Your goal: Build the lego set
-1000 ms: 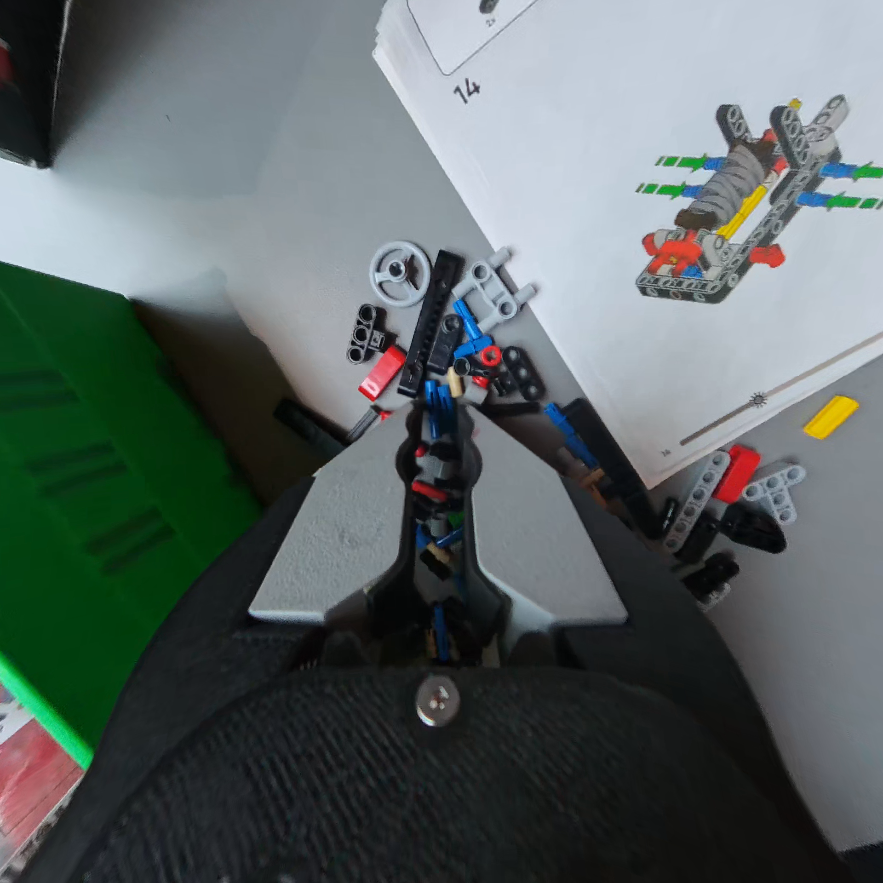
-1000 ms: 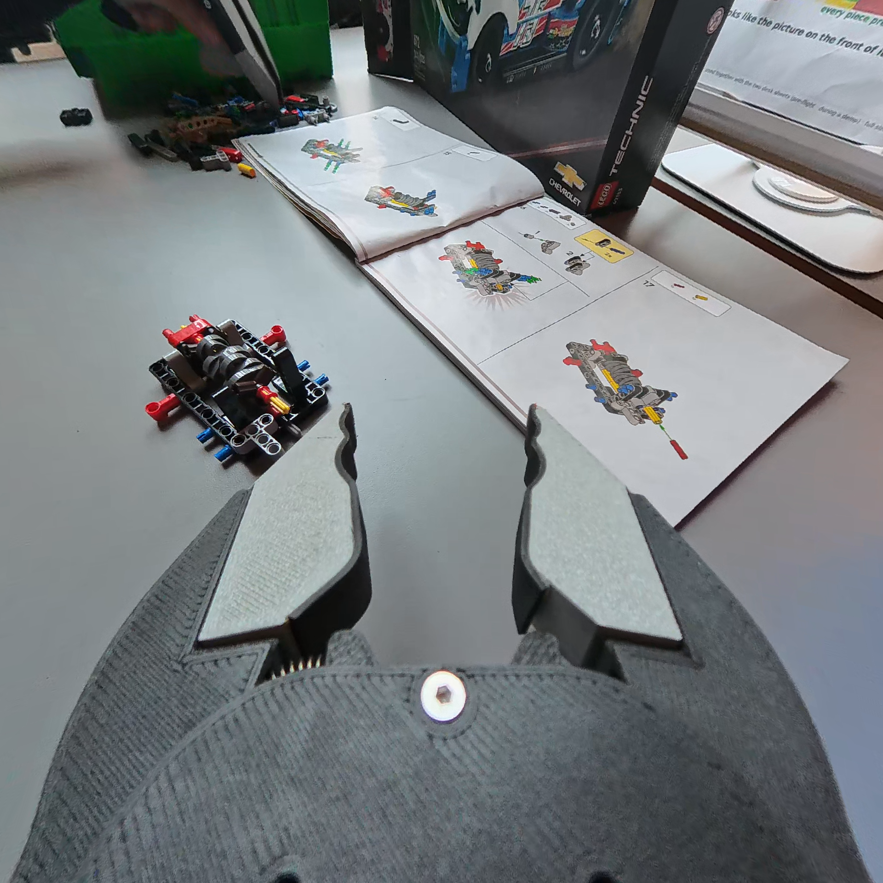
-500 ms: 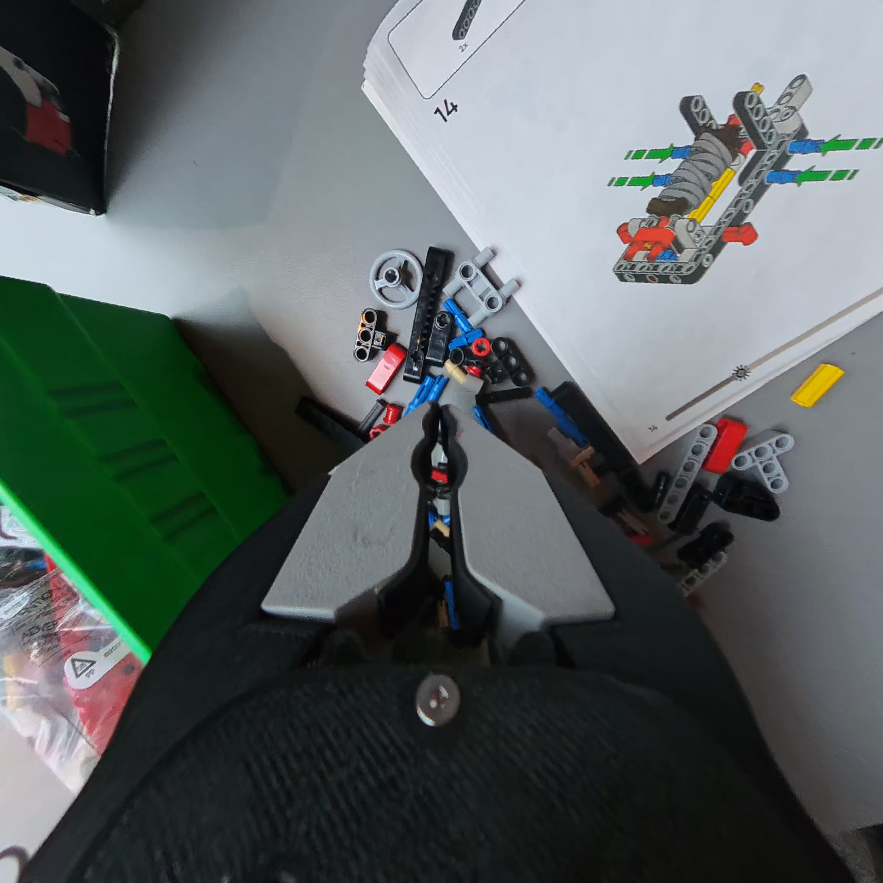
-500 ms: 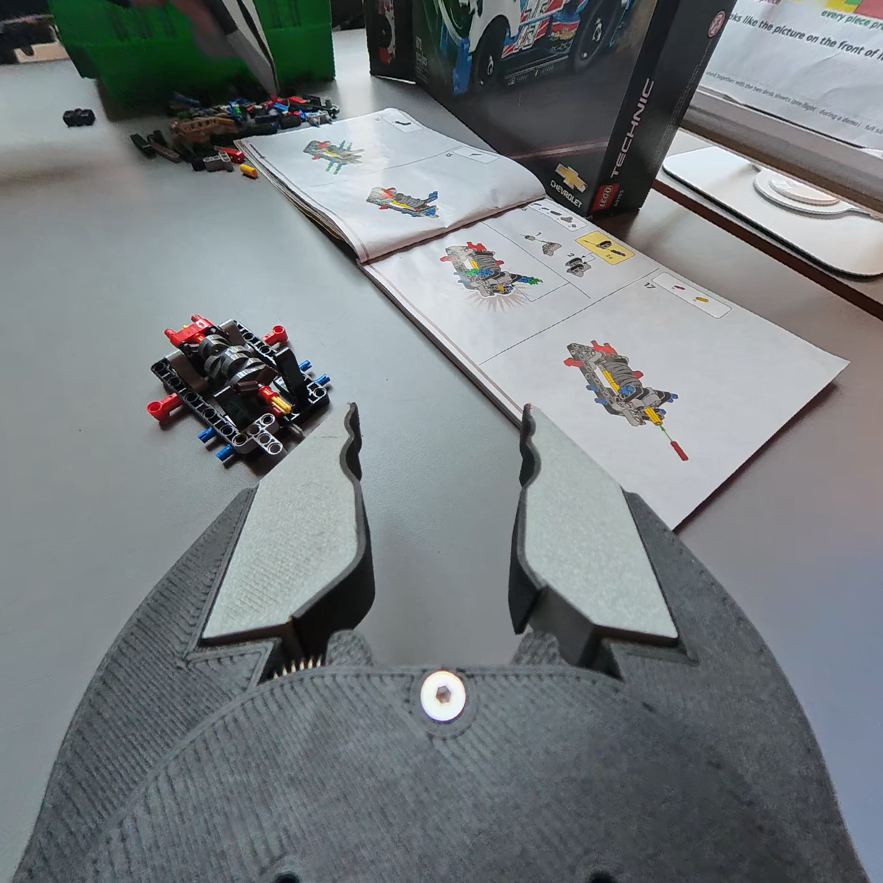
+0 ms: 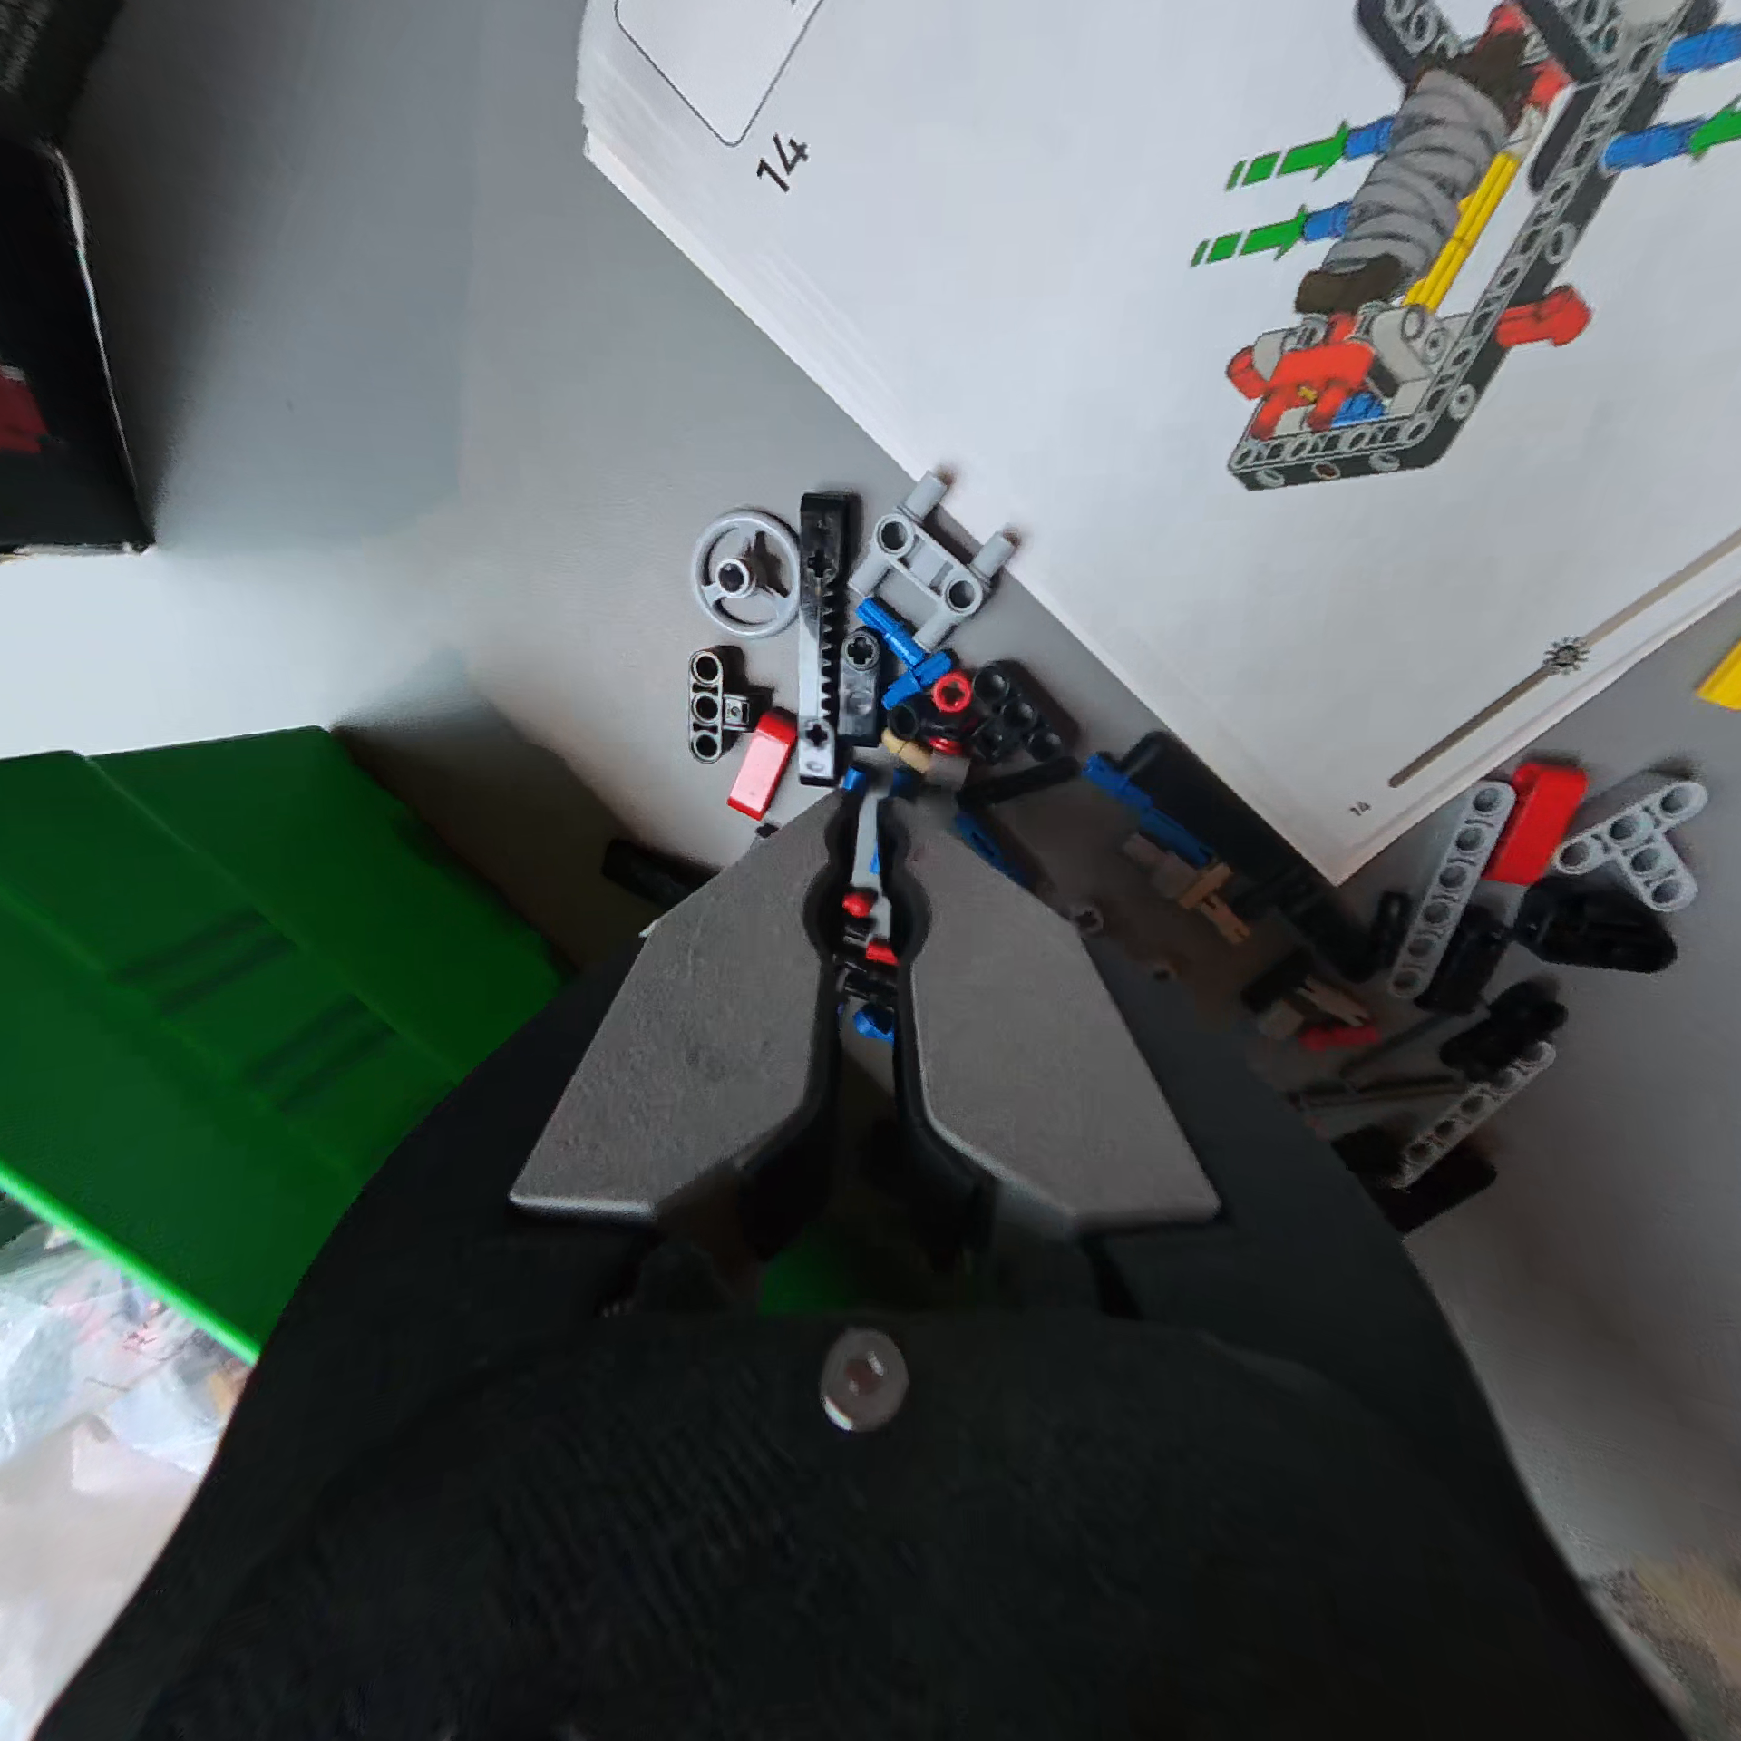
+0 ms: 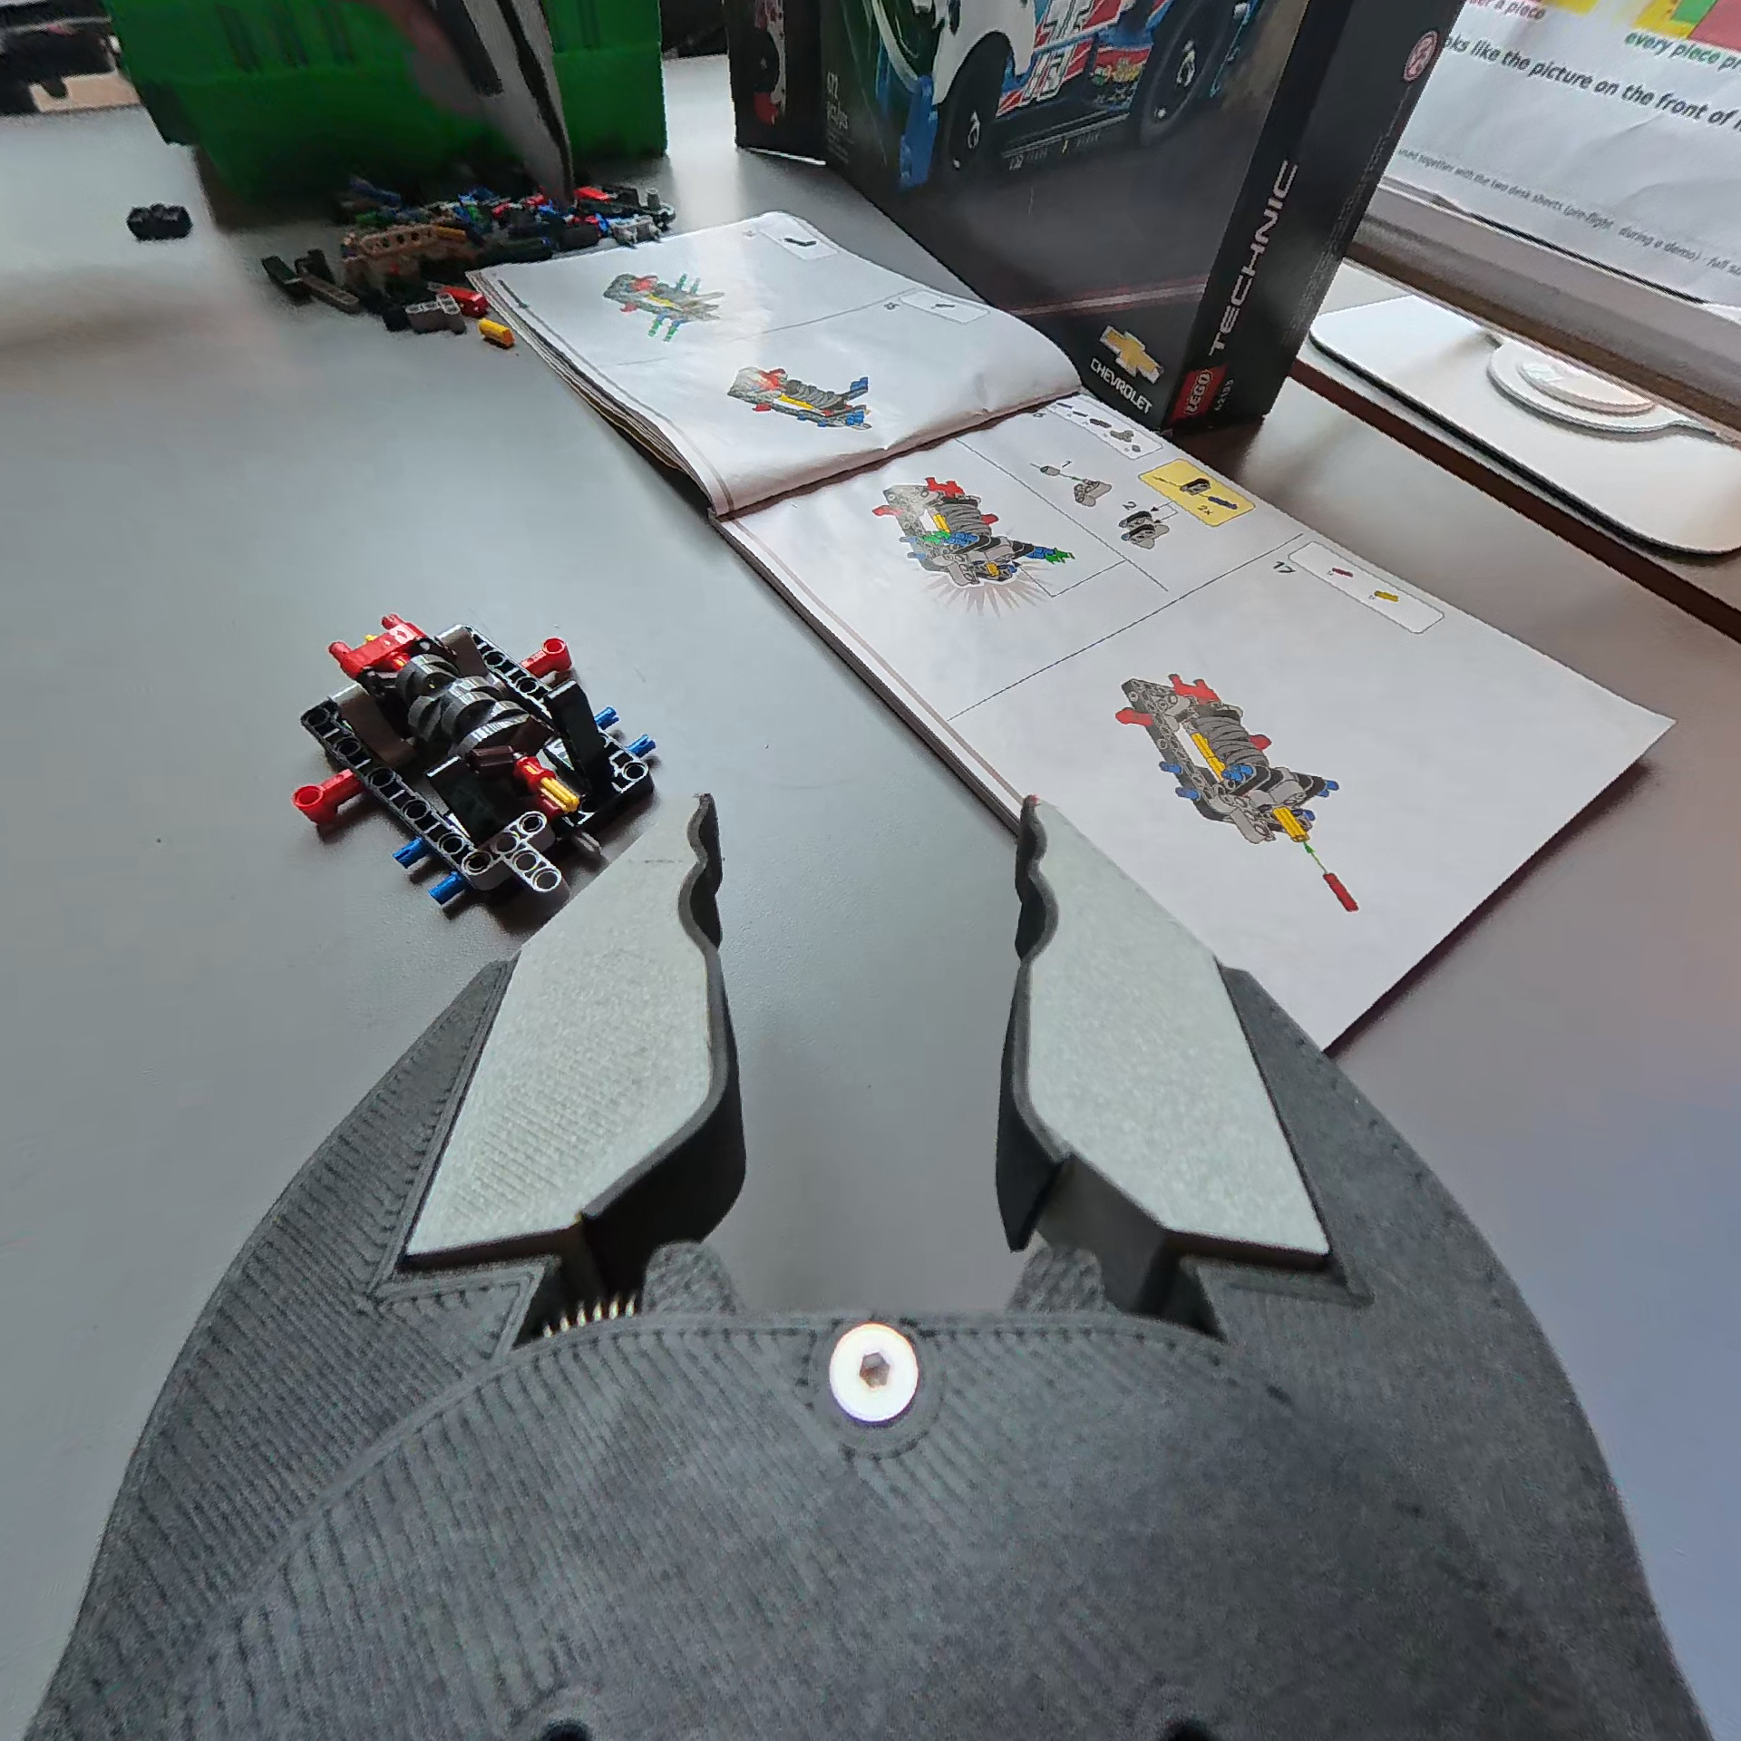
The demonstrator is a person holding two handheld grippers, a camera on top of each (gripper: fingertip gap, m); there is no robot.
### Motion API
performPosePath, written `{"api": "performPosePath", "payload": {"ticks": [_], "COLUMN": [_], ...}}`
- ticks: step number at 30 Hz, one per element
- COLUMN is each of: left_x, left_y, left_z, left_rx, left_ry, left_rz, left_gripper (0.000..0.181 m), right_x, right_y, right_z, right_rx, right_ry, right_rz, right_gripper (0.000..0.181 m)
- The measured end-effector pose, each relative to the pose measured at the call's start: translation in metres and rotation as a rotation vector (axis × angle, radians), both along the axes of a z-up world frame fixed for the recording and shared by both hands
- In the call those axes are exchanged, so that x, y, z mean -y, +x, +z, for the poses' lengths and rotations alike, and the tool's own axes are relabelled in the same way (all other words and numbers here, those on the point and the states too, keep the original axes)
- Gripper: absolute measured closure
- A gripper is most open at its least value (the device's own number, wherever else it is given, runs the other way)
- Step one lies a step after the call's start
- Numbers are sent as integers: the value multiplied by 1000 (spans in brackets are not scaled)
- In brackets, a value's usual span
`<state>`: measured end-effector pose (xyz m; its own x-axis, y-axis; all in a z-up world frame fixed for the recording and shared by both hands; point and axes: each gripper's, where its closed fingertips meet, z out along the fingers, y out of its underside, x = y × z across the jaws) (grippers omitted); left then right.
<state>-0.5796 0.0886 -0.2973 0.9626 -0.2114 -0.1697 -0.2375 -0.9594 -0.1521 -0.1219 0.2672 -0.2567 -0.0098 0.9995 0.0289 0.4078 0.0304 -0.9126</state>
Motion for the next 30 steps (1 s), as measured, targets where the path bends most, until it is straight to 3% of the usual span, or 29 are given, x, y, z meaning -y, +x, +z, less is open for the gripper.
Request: {"api": "performPosePath", "payload": {"ticks": [11,16,18,20,24,27,30], "left_x": [6,2,-6,-11,-8,-4,-7], "left_y": [-10,6,50,118,248,298,309], "left_z": [-6,26,49,63,48,19,-6], "left_rx": [0,-23,65,187,381,409,341], "left_ry": [-147,-46,41,116,151,116,75], "left_rz": [19,20,-53,-189,-418,-524,-576], "left_gripper": [178,179,179,179,179,179,179], "right_x": [0,0,0,0,-1,-1,-1], "right_y": [0,0,0,0,0,1,-1], "right_z": [0,0,-1,-1,0,2,2], "right_rx": [-1,0,3,5,-2,-14,-6], "right_ry": [-10,-6,-3,-1,-2,-24,-21], "right_rz": [5,4,3,1,-16,-25,-24], "right_gripper": [123,124,124,124,125,126,126]}}
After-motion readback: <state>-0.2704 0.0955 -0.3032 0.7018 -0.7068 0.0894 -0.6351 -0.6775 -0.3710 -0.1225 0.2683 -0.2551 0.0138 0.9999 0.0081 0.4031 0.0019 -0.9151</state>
